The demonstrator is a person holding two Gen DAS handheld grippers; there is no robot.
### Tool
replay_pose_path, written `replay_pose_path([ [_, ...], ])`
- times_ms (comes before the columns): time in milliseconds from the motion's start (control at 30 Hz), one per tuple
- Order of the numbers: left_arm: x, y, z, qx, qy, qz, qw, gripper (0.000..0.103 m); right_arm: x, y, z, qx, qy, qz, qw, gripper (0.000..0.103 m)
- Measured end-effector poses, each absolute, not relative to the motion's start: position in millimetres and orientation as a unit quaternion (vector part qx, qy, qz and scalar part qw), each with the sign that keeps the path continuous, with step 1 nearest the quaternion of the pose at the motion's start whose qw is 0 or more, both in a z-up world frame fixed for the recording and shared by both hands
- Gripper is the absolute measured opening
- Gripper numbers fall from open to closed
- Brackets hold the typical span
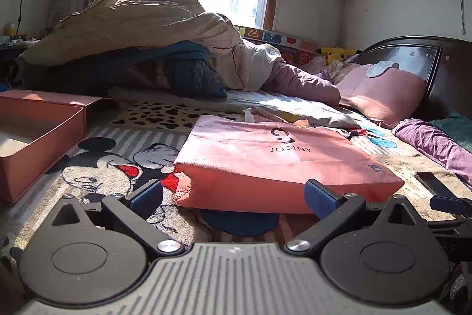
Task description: Fold shopping bag
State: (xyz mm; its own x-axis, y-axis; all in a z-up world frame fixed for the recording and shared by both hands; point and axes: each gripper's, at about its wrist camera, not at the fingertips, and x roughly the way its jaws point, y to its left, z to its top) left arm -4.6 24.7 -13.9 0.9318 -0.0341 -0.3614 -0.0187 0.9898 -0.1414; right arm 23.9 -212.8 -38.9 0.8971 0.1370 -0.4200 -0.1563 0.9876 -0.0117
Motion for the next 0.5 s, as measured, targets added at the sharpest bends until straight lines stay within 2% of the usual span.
replay_pose_path([
  [500,-18.9,23.6,-9.0,-0.054,0.193,-0.009,0.98,0.102,6.8,-221.3,-38.2,-0.014,0.224,0.075,0.972,0.103],
])
